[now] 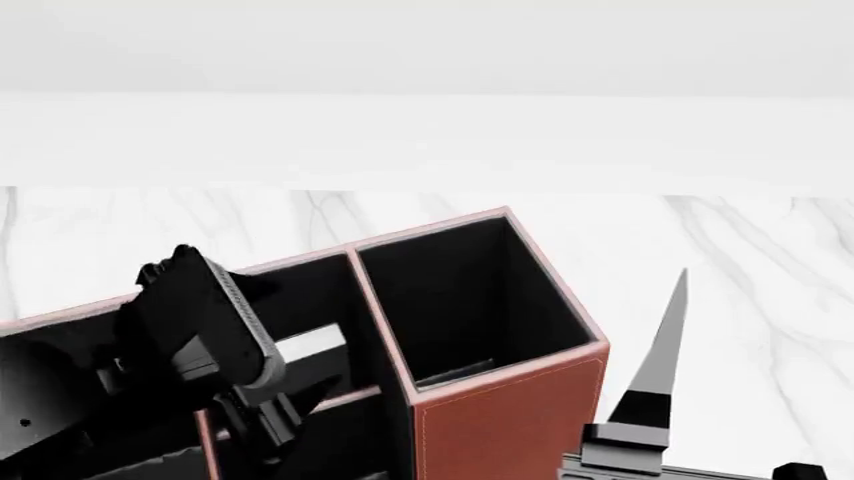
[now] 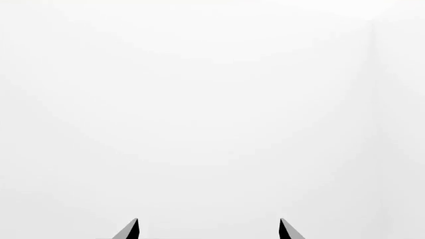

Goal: Pick up the book and place it in the front compartment of the caddy.

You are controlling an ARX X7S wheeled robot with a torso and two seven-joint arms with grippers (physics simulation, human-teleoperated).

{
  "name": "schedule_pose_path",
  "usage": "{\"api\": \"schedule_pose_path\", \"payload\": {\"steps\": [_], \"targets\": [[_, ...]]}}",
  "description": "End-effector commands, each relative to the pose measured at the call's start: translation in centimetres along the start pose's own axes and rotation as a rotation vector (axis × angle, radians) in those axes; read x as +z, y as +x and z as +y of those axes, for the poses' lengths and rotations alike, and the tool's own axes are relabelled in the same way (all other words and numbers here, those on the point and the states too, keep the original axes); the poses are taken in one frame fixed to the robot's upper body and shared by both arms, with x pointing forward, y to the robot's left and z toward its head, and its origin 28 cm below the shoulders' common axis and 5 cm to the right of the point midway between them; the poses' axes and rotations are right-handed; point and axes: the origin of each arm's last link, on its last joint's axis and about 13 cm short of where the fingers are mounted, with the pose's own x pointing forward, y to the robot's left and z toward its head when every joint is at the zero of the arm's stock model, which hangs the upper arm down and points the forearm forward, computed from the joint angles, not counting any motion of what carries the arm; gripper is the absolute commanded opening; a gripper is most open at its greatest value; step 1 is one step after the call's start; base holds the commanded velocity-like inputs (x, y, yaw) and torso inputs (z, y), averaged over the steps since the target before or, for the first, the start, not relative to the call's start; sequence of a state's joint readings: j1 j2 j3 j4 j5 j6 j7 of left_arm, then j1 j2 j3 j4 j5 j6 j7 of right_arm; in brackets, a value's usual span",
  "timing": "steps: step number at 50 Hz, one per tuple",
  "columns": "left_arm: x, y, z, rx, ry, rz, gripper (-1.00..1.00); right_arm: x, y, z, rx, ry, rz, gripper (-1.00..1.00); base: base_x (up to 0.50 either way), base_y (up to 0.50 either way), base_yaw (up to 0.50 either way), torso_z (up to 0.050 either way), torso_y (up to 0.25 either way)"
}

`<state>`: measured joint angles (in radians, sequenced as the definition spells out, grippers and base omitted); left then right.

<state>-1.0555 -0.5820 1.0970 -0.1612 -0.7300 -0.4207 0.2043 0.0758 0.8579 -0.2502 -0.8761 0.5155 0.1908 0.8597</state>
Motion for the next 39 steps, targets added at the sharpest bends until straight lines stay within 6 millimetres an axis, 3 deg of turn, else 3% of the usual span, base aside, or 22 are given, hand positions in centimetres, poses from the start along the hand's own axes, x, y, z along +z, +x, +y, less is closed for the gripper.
{"api": "schedule_pose_path", "payload": {"steps": [1,11,19,39], "targets": [[1.4,-3.6,-2.5,0.153,-0.136,-0.266,1.00,-0.1,-0.1,0.2,0.009,0.000,0.003,1.00,0.00,0.00,0.00,0.000,0.000],[4.0,-7.1,-4.5,0.415,-0.256,-0.592,1.00,0.1,-0.1,0.1,0.003,0.001,-0.002,1.00,0.00,0.00,0.00,0.000,0.000],[3.7,-9.0,-6.8,0.435,-0.303,-0.745,1.00,0.5,-0.2,0.1,0.005,0.004,-0.011,1.00,0.00,0.00,0.00,0.000,0.000],[3.0,-12.0,-10.3,0.484,-0.276,-0.838,1.00,0.9,-0.2,0.1,0.005,0.006,-0.025,1.00,0.00,0.00,0.00,0.000,0.000]]}}
